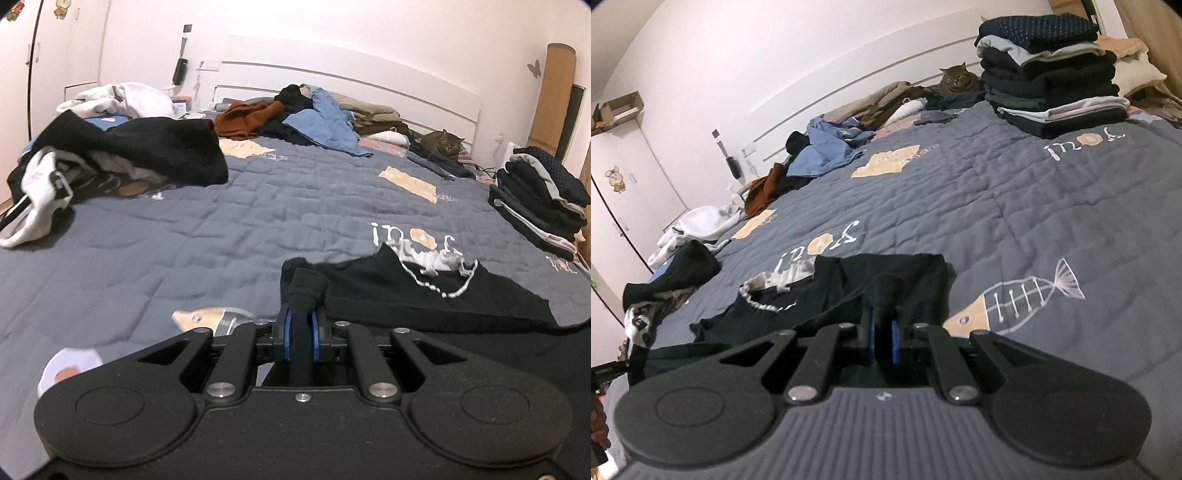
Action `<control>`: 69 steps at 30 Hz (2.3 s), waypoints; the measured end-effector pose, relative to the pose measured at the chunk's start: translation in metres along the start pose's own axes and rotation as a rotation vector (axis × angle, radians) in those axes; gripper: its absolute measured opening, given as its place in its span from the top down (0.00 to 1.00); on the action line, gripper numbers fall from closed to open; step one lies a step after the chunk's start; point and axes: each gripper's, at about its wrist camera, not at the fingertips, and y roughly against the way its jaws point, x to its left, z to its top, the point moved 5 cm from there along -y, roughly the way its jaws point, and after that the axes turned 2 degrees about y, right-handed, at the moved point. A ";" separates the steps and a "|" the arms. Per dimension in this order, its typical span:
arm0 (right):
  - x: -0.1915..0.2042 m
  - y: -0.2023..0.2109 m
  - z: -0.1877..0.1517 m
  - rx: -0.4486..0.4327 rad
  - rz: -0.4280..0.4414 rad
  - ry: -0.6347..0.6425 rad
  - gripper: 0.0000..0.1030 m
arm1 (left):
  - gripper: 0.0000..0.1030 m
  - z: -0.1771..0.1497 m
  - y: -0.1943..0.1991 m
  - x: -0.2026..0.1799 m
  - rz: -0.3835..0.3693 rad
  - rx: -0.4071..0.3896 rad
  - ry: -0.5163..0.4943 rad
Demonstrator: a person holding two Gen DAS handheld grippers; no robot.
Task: Fold clothes
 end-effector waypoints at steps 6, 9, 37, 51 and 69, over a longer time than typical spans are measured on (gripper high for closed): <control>-0.005 -0.033 0.019 0.013 -0.008 0.005 0.93 | 0.90 0.018 -0.032 -0.003 -0.003 0.000 0.000; -0.005 -0.048 0.026 0.016 -0.014 0.020 0.93 | 0.90 0.024 -0.045 -0.005 0.000 -0.003 -0.011; -0.009 0.020 -0.015 0.095 -0.017 -0.168 0.62 | 0.52 -0.018 0.035 0.016 -0.078 0.049 0.281; 0.012 0.100 -0.088 0.112 0.064 -0.312 0.61 | 0.49 -0.099 0.110 0.057 -0.113 0.106 0.580; -0.008 0.091 -0.161 0.180 0.090 -0.643 0.61 | 0.49 -0.147 0.078 0.055 -0.068 0.164 0.717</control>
